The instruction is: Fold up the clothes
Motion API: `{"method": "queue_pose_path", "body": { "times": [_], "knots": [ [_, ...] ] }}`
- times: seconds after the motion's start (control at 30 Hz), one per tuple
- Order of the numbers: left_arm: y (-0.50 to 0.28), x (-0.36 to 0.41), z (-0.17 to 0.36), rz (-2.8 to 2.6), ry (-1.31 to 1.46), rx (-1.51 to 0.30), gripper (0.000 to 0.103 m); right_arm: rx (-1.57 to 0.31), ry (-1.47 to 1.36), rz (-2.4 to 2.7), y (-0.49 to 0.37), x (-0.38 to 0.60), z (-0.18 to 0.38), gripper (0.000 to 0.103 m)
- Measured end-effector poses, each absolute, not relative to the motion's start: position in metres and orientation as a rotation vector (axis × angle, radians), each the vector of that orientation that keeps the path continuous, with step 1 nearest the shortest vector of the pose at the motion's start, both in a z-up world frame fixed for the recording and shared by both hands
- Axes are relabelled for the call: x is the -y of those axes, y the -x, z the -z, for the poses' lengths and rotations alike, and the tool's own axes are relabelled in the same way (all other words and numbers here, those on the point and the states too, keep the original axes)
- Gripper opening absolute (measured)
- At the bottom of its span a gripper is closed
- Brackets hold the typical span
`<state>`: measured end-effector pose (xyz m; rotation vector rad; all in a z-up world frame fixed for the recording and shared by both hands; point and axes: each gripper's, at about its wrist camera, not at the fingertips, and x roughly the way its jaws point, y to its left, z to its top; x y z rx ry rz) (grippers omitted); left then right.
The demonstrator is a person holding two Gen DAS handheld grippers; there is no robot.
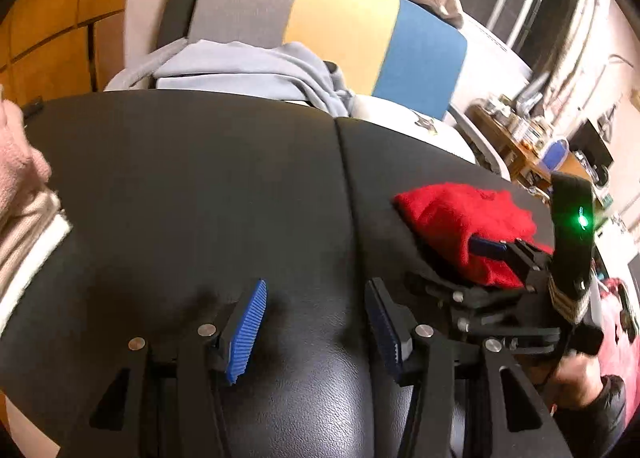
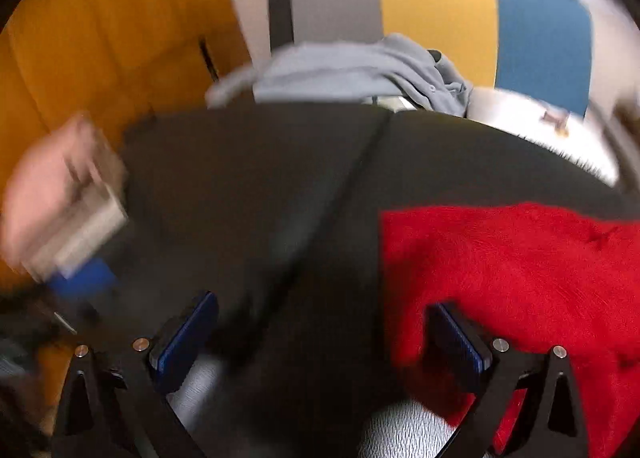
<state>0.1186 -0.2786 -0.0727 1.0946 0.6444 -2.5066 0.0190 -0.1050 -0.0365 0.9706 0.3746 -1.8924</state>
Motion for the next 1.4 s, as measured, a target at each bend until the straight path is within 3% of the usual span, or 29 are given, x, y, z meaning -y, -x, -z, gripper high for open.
{"method": "queue_pose_path", "body": {
  "times": [0.07, 0.13, 0.27, 0.33, 0.47, 0.63, 0.83, 0.93, 0.97, 1.0, 1.03, 1.07, 1.1, 1.13, 1.2, 1.3, 1.4],
  "knots": [
    [-0.109, 0.275, 0.075, 2.516, -1.124, -0.617, 0.052, -0.481, -0.964, 1.894, -0.047, 0.113, 0.049, 0.103],
    [-0.095, 0.265, 0.073, 2.556, -1.153, -0.577, 0.052, -0.396, -0.996, 1.909, -0.045, 0.085, 0.045, 0.103],
    [-0.065, 0.233, 0.065, 2.677, -1.232, -0.423, 0.052, -0.148, -1.058, 1.921, -0.036, 0.012, 0.027, 0.103],
    [-0.042, 0.204, 0.057, 2.759, -1.252, -0.249, 0.052, -0.015, -1.082, 1.962, -0.031, -0.04, 0.022, 0.103],
    [0.001, 0.156, 0.045, 2.892, -1.238, 0.079, 0.053, 0.337, -1.087, 2.117, -0.016, -0.164, 0.012, 0.103],
    [0.063, 0.121, 0.053, 2.913, -1.328, 0.304, 0.053, 0.779, -1.1, 2.225, 0.008, -0.282, 0.022, 0.103],
    [0.118, 0.096, 0.082, 2.832, -1.394, 0.549, 0.054, 0.963, -1.102, 2.235, 0.042, -0.323, 0.04, 0.103],
    [0.142, 0.092, 0.099, 2.789, -1.472, 0.582, 0.063, 0.991, -1.085, 2.227, 0.064, -0.318, 0.047, 0.103],
    [0.149, 0.093, 0.104, 2.778, -1.499, 0.57, 0.063, 0.993, -1.079, 2.231, 0.07, -0.316, 0.049, 0.103],
    [0.156, 0.095, 0.11, 2.767, -1.53, 0.518, 0.06, 0.986, -1.073, 2.243, 0.075, -0.314, 0.05, 0.096],
    [0.162, 0.098, 0.114, 2.766, -1.556, 0.444, 0.056, 0.961, -1.066, 2.272, 0.079, -0.314, 0.05, 0.073],
    [0.164, 0.106, 0.113, 2.787, -1.571, 0.313, 0.044, 0.934, -1.075, 2.299, 0.083, -0.315, 0.05, 0.056],
    [0.166, 0.116, 0.112, 2.804, -1.584, 0.148, 0.028, 0.907, -1.116, 2.317, 0.088, -0.314, 0.053, 0.025],
    [0.164, 0.13, 0.109, 2.814, -1.588, -0.036, 0.024, 0.892, -1.149, 2.322, 0.094, -0.312, 0.059, 0.012],
    [0.15, 0.163, 0.1, 2.854, -1.519, -0.386, 0.009, 0.859, -1.211, 2.332, 0.104, -0.308, 0.069, 0.011],
    [0.112, 0.215, 0.083, 2.867, -1.352, -0.758, 0.007, 0.835, -1.161, 2.253, 0.092, -0.298, 0.058, 0.011],
    [0.064, 0.275, 0.074, 2.808, -1.192, -0.976, 0.007, 0.701, -1.061, 2.107, 0.053, -0.267, 0.029, 0.011]
  ]
}}
